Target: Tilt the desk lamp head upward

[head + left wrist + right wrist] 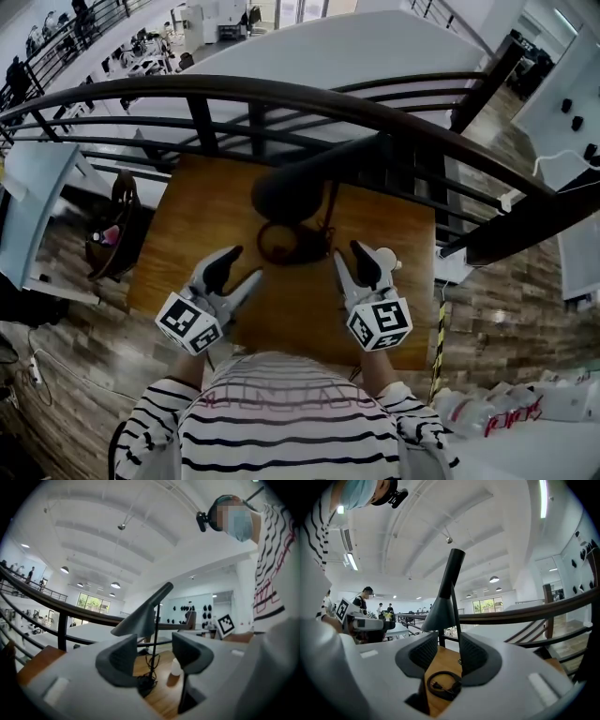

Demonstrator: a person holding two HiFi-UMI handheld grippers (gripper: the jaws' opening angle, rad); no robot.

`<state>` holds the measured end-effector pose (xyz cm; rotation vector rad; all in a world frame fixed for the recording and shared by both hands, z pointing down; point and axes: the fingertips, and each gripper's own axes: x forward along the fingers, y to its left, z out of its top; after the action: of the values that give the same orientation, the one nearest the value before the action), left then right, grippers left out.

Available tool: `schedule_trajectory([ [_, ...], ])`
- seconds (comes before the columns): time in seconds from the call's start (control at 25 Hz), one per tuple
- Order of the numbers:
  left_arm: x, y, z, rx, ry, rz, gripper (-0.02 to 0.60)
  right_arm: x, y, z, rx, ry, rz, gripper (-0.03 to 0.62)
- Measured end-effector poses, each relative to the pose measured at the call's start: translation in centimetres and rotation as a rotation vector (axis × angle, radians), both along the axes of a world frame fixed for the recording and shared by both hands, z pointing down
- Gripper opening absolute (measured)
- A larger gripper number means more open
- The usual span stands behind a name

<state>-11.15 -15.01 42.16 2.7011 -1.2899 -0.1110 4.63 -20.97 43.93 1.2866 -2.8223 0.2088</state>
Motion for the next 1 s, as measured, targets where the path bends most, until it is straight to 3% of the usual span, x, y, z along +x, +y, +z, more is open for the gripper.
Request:
schedule_trajectory([
  [0.52,-3.8,-5.6,0.1,-0.011,0.034,0.113,0.244,-4.1,-4.4,1.4,-0.011,0.077,0.080,0.140],
  [0.68,-4.2,-7.5,0.9,-0.075,0.109,0.161,0.277,-4.3,-6.0,2.3,-0.009,0.122,0.112,0.140],
  [1.0,-3.1,-10.5,3.1,-0.272,0.328,0.245,0.341,-4.2,-8.3,4.5,-0.001,0.220,0.108,0.129],
])
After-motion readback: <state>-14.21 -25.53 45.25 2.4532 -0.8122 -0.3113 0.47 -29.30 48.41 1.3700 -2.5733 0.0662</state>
